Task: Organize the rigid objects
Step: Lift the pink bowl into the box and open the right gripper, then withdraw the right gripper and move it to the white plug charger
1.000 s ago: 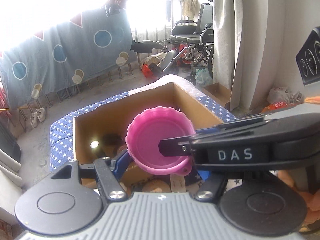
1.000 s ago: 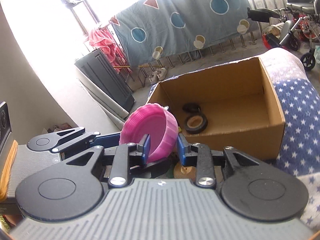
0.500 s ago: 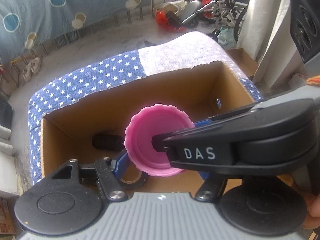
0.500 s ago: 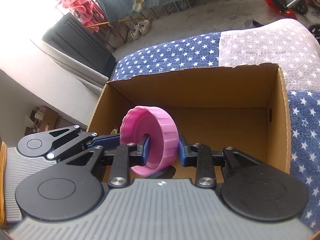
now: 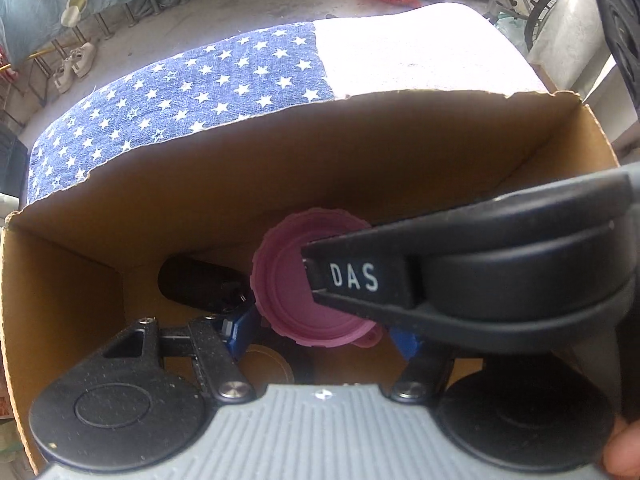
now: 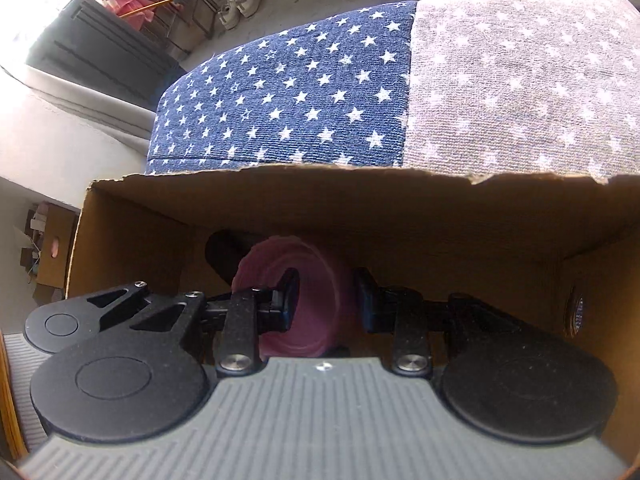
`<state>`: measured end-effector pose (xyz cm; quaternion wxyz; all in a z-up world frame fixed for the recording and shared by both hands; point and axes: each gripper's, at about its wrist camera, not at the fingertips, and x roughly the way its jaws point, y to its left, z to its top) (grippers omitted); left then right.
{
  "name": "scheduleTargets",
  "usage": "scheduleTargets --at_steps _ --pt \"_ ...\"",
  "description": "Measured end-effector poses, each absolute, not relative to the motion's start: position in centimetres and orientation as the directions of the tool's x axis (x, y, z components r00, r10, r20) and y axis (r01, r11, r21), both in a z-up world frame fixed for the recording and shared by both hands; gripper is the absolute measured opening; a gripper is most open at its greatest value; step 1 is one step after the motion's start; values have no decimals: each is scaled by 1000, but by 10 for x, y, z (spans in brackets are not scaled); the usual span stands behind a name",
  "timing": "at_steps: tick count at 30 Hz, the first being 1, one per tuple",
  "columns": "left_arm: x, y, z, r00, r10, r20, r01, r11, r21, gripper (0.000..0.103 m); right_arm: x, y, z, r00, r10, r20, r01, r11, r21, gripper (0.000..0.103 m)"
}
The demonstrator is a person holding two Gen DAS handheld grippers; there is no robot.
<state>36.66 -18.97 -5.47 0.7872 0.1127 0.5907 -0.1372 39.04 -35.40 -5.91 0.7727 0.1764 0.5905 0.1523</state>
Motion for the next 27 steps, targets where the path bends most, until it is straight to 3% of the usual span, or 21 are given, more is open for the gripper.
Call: scheduleTargets --at_steps 11,19,25,27 --pt "345 -177 -19 334 -149 -931 338 941 -30 69 369 -377 -25 371 434 -821 17 881 474 42" --pt "284 -144 41 427 -234 -873 337 938 -86 69 277 -397 47 521 488 -700 -31 830 556 46" --pt "208 -106 90 525 -291 -800 385 919 -82 69 154 -405 86 651 513 -560 -110 794 598 63" --pt "179 -91 99 534 -319 -783 411 907 -90 69 118 -403 85 670 510 -539 -108 786 609 73"
